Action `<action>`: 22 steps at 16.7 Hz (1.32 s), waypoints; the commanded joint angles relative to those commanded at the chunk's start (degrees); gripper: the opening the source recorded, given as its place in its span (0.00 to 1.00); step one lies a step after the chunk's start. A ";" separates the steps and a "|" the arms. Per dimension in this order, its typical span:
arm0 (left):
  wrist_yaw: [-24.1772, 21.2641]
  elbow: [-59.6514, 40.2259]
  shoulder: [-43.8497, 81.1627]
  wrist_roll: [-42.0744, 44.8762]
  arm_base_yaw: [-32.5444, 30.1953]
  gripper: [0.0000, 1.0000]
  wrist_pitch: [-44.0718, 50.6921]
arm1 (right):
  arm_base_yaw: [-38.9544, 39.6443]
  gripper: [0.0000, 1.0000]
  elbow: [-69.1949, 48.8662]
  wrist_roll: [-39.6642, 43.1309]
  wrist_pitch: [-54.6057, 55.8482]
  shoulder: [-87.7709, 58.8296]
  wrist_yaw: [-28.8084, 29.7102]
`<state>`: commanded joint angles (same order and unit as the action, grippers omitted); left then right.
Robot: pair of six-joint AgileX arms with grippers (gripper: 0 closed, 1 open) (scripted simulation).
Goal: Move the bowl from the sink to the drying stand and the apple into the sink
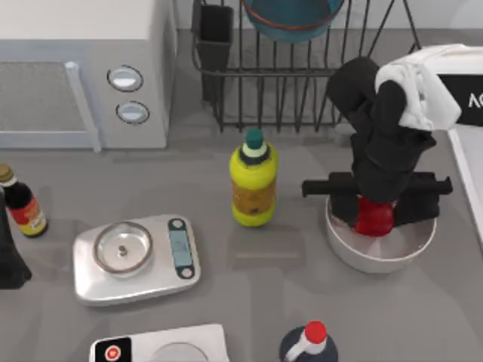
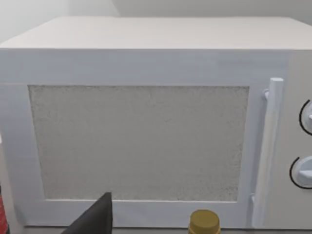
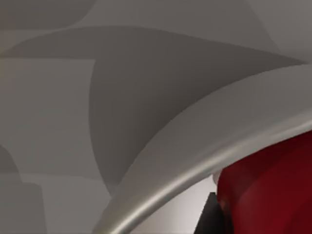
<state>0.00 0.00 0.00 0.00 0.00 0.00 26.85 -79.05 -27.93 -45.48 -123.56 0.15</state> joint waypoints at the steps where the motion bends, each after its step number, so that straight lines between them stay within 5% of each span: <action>1: 0.00 0.00 0.00 0.00 0.00 1.00 0.00 | 0.00 0.17 0.00 0.00 0.00 0.00 0.00; 4: 0.00 0.00 0.00 0.00 0.00 1.00 0.00 | 0.00 0.00 0.00 0.00 0.00 0.00 0.00; 11: 0.00 0.00 0.00 0.00 0.00 1.00 0.00 | 0.00 0.00 0.00 0.00 0.00 0.00 0.00; 22: 0.00 0.00 0.00 0.00 0.00 1.00 0.00 | 0.52 0.00 -13.65 -0.09 -22.91 10.87 0.49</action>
<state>0.00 0.00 0.00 0.00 0.00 0.00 27.38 -92.70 -28.03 -68.40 -112.69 0.64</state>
